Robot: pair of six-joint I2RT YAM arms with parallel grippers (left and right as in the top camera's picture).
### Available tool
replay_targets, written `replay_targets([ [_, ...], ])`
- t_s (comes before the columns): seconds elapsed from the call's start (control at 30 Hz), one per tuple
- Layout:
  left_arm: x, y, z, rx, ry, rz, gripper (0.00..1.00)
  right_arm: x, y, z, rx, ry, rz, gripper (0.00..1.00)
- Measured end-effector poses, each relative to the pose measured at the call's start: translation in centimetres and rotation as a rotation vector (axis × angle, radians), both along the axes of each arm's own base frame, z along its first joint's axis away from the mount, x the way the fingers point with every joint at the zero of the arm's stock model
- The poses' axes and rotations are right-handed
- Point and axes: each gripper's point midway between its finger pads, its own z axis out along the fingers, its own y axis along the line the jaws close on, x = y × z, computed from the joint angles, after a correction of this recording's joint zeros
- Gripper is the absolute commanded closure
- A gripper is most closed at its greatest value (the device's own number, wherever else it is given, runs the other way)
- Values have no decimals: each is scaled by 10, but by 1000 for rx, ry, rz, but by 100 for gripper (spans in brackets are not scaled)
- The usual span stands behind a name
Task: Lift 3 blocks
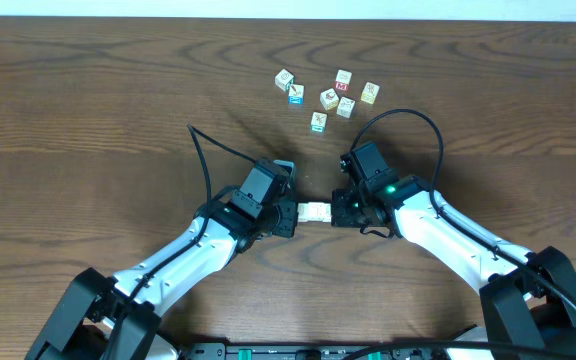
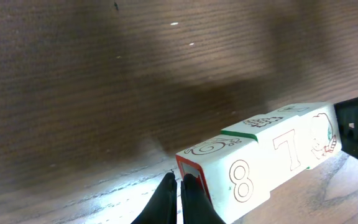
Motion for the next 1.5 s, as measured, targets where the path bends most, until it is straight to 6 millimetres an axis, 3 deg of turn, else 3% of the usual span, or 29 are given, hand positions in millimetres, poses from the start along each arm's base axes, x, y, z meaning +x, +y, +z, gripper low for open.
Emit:
replay_targets([
  [1.03,1,-1,3,-1,5,8,93,6,-1,11,-28,-11,20,99],
  [1.5,5,0,16,-9,-29,16,93,10,0,16,-17,-16,19,99],
])
